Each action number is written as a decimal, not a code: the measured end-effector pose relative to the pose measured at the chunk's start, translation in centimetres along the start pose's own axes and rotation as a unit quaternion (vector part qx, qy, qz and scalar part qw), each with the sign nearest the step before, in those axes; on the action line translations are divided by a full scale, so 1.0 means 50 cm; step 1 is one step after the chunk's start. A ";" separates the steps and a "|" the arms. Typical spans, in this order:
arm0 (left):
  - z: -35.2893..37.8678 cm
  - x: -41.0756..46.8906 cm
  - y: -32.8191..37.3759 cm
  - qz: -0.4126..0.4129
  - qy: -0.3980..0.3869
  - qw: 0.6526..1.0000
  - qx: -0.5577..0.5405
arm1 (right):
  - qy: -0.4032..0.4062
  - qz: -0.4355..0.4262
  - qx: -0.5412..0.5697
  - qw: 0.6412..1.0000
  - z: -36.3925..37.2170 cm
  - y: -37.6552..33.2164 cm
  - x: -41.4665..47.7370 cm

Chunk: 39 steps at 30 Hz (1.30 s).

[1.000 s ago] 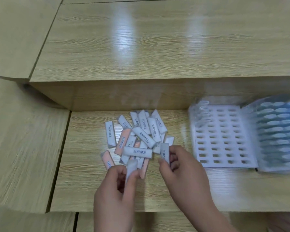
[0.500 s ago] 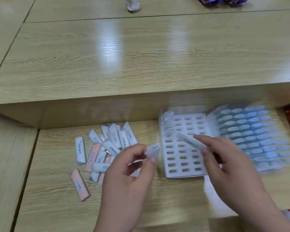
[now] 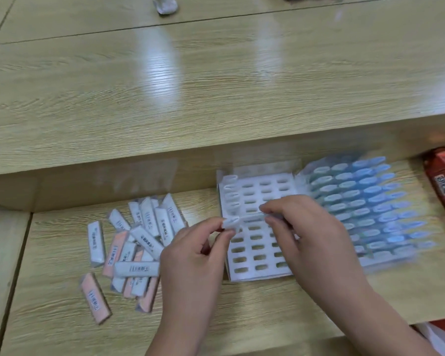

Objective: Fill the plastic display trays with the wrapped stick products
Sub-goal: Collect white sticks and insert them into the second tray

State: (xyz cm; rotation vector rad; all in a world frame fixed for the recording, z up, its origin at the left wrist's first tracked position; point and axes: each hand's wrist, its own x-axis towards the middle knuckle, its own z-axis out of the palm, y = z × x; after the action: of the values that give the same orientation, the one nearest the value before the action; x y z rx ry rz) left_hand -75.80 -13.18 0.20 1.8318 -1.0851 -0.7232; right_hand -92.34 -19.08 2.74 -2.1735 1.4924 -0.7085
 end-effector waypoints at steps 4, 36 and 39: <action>0.010 0.002 0.004 0.025 0.015 0.999 0.021 | -0.020 -0.009 0.010 1.000 0.016 -0.003 0.012; 0.028 0.003 -0.049 0.191 0.058 0.947 0.250 | -0.052 -0.203 -0.020 0.978 0.042 0.006 0.051; 0.027 0.006 -0.050 0.172 0.056 0.958 0.224 | -0.055 -0.176 0.022 0.983 0.053 0.011 0.043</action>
State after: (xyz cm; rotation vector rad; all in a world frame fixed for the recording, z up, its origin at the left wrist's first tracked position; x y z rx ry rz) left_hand -75.75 -13.34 -2.66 1.9465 -1.5320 -0.1719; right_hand -90.46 -21.17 0.74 -2.4268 1.0378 -0.7100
